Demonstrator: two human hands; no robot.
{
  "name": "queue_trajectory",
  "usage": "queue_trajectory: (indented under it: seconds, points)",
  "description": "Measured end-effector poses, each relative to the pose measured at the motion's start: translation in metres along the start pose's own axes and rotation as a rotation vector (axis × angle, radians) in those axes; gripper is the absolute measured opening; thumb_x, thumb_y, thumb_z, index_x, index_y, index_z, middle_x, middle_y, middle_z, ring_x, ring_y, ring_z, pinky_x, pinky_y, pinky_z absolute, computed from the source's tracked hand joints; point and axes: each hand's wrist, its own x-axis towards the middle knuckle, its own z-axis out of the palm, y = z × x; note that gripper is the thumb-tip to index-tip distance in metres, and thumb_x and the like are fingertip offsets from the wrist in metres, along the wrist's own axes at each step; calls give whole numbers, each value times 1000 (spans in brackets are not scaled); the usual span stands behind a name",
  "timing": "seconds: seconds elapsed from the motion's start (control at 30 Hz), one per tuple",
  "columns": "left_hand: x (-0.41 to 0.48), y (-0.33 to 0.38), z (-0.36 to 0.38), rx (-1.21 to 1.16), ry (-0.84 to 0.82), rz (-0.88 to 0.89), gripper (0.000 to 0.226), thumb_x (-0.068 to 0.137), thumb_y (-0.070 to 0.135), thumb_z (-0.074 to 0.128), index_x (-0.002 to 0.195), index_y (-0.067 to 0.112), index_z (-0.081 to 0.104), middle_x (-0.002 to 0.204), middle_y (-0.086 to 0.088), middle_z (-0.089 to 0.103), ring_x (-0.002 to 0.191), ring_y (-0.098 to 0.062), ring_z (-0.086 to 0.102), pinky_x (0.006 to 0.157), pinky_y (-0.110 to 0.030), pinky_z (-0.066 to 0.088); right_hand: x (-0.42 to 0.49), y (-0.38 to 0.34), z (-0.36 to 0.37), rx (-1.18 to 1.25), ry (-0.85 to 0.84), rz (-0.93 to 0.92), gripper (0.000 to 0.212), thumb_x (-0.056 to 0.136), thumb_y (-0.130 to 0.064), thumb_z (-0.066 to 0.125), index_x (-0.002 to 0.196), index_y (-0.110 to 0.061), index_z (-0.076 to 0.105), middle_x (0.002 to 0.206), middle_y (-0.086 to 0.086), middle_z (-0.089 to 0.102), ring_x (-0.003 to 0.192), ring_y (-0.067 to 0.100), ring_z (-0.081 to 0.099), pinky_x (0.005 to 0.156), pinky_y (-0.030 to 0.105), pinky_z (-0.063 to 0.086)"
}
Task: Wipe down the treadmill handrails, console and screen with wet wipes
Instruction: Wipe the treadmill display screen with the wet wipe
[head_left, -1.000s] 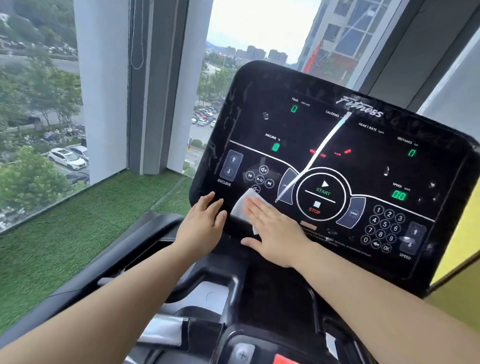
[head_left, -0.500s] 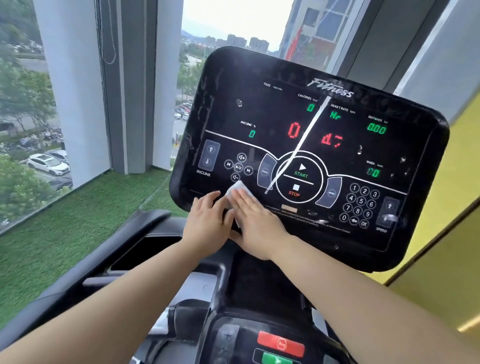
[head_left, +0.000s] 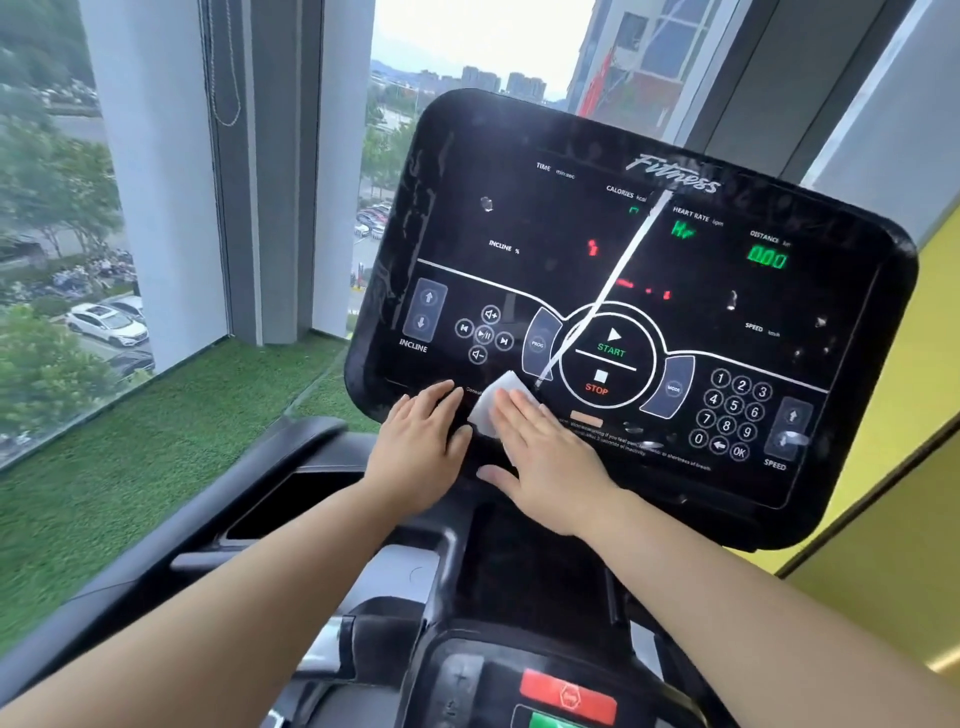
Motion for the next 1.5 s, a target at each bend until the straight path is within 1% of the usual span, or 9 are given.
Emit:
queue_trajectory:
  seconds: [0.17,0.37,0.53,0.77,0.87,1.03,1.17,1.33,1.5]
  points:
    - [0,-3,-7,-70,12,-24,49,99,26,36,147,15,30,153,2,26,137,-19,30,107,-20,14,20,-13,-3,-5,21,-37,90,80,-69,0,152,-13,2,159,-3,-10,136,2,-24,115,25,-12]
    - [-1,-2,1,110,4,35,90,73,54,-2,146,14,33,155,-4,22,138,-23,27,113,-28,8,-26,33,1,-138,-43,-6,109,60,-75,-36,147,-15,-11,152,-6,-21,138,8,-26,112,27,-17]
    - [0,-2,4,226,-21,37,97,65,54,-14,149,21,24,158,-2,9,141,-19,18,114,-30,0,-38,32,0,-101,-48,40,106,62,-76,-34,143,-9,-13,154,1,-19,137,15,-28,110,26,-22]
    - [2,-2,5,184,-5,37,96,64,50,-7,148,19,28,157,-4,13,143,-18,18,115,-30,2,0,-12,-5,52,-3,47,82,95,-60,25,151,-8,-4,158,3,-18,139,9,-27,109,24,-15]
    - [-2,0,4,168,-3,58,91,66,46,1,146,16,31,156,-8,17,142,-23,20,116,-34,2,-8,-2,-2,44,-39,70,83,92,-64,17,152,-12,-4,157,-3,-19,142,8,-24,112,25,-11]
    - [-3,12,6,169,0,11,68,81,33,24,148,20,26,157,-8,13,144,-26,9,116,-41,-6,-47,33,4,-44,-79,144,119,56,-77,-35,151,-12,-5,150,-6,-26,137,7,-27,113,25,-15]
    - [-2,21,12,134,14,126,71,79,34,18,146,14,33,154,-12,21,144,-32,9,114,-37,-9,-54,28,-2,11,-66,221,99,78,-77,-8,151,-10,-5,157,-1,-20,134,5,-30,113,25,-12]
    - [0,29,16,242,-57,146,88,68,44,-2,148,20,27,156,-4,16,145,-25,10,116,-40,1,-25,-4,-1,98,-57,205,84,91,-63,20,151,-11,-9,156,0,-22,138,9,-30,120,34,0]
    - [1,18,19,330,-39,194,65,74,35,28,123,8,62,134,-14,54,121,-35,53,99,-50,41,-37,4,0,92,-61,291,85,92,-65,21,151,-12,-9,156,-1,-22,141,9,-26,120,35,4]
